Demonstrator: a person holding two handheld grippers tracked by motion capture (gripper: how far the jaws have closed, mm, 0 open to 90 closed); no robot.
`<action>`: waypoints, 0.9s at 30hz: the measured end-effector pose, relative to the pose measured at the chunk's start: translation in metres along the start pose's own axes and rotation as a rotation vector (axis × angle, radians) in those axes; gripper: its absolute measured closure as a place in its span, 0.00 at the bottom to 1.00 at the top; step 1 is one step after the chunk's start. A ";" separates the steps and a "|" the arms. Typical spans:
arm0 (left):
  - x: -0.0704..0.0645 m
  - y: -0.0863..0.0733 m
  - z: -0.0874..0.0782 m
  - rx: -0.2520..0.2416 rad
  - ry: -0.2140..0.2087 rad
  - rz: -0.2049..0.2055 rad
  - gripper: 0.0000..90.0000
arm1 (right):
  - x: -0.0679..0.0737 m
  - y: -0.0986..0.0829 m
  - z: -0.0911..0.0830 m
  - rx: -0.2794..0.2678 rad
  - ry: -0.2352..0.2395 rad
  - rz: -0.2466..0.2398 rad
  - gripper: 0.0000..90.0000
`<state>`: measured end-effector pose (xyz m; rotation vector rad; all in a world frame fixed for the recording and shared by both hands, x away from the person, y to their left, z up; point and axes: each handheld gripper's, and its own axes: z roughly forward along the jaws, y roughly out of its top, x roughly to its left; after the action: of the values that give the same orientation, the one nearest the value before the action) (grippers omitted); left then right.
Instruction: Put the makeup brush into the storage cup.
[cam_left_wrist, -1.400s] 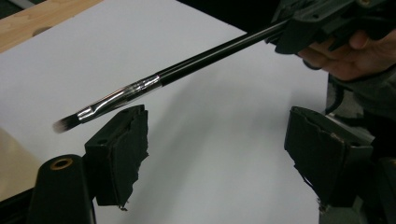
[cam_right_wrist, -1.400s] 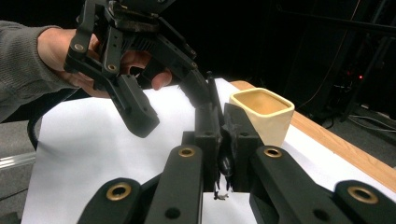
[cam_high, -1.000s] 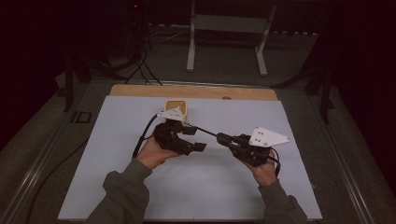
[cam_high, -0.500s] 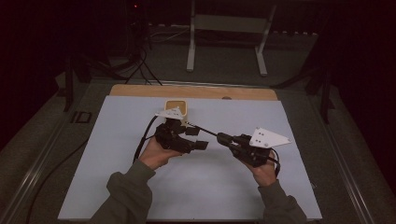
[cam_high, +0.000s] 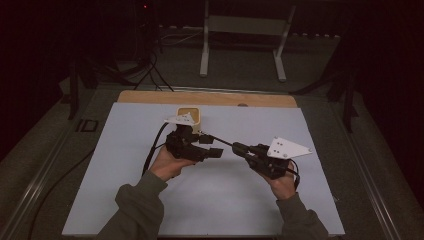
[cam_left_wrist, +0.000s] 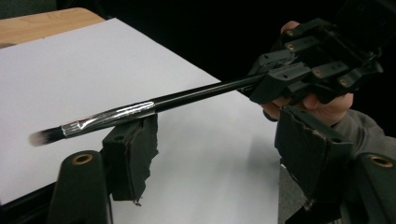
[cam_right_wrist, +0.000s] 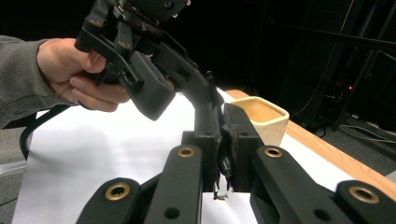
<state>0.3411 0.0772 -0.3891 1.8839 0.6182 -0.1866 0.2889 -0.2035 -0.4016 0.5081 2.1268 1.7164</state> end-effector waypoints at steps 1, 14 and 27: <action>0.000 0.000 0.000 -0.003 0.001 0.000 0.35 | 0.000 0.000 0.000 0.000 0.000 0.000 0.94; 0.002 0.004 -0.001 -0.161 -0.127 -0.129 0.57 | 0.004 -0.003 0.005 0.032 0.042 -0.039 0.94; -0.002 0.005 -0.005 -0.169 -0.088 -0.108 0.95 | 0.008 -0.007 0.016 0.105 -0.008 -0.028 0.31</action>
<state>0.3413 0.0798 -0.3827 1.6720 0.6560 -0.2772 0.2894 -0.1879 -0.4118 0.5107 2.2159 1.5918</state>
